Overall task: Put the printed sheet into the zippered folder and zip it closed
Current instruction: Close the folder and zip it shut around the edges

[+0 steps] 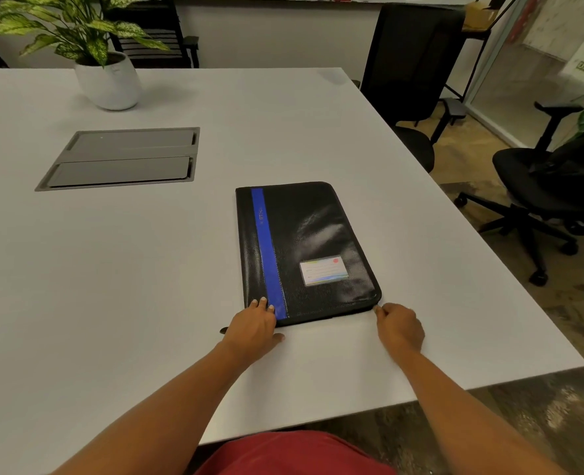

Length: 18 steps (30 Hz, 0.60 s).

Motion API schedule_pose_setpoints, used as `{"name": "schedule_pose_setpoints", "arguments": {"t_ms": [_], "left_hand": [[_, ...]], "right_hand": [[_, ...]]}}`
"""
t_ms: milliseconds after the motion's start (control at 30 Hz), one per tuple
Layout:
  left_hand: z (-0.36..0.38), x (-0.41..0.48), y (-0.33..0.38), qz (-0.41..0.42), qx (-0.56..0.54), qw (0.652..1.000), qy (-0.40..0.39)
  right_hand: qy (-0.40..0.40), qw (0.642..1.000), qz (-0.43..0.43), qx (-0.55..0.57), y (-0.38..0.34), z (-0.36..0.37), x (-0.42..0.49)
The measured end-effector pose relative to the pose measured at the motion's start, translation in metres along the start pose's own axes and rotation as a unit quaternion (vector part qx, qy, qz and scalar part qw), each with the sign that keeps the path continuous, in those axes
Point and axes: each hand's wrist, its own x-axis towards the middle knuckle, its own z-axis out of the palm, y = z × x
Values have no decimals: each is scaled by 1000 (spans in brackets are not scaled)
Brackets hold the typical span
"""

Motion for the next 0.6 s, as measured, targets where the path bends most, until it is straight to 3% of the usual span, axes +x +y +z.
{"name": "schedule_pose_setpoints", "arguments": {"t_ms": [233, 433, 600], "left_hand": [[-7, 0, 5, -9, -8, 1000, 26], [-33, 11, 15, -79, -88, 989, 92], [-30, 27, 27, -60, -195, 975, 89]], "right_hand": [[-46, 998, -48, 4, 9, -3, 11], [-23, 989, -136, -48, 19, -12, 17], [-47, 990, -121, 54, 18, -17, 31]]}}
